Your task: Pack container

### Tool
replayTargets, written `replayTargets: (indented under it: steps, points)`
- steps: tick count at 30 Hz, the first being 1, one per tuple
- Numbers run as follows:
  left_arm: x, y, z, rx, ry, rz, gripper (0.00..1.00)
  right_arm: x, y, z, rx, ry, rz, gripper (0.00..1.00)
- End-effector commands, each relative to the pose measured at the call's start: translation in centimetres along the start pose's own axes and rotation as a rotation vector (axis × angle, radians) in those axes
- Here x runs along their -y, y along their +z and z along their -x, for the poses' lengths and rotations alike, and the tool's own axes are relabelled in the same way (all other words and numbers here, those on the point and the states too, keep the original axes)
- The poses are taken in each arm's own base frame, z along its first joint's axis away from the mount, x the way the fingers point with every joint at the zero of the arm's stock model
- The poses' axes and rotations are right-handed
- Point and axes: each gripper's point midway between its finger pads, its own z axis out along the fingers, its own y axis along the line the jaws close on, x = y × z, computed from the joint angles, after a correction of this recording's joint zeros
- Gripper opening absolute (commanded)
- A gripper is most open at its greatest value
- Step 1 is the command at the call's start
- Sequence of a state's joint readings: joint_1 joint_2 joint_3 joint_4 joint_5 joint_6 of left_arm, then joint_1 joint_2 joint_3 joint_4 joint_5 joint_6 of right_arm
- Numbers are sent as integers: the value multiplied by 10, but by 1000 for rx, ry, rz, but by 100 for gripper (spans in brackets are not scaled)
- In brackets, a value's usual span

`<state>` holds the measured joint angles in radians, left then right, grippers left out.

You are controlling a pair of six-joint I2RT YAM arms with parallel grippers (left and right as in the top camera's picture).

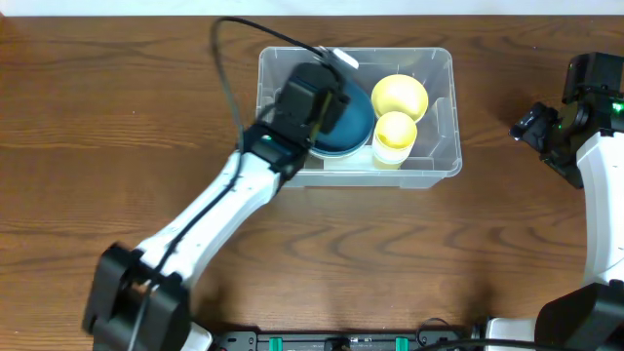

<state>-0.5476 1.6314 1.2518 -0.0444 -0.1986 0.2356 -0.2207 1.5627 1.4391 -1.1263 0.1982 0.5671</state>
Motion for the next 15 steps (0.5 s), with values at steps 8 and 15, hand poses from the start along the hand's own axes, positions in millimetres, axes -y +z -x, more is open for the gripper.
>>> replayTargets:
  steps: [8,15]
  points:
    - [-89,-133,61,193,-207,218,98,2,-1,5,11,21,-4,99]
    - [-125,-196,60,207,-128,376,98,2,-1,5,11,21,-4,99]
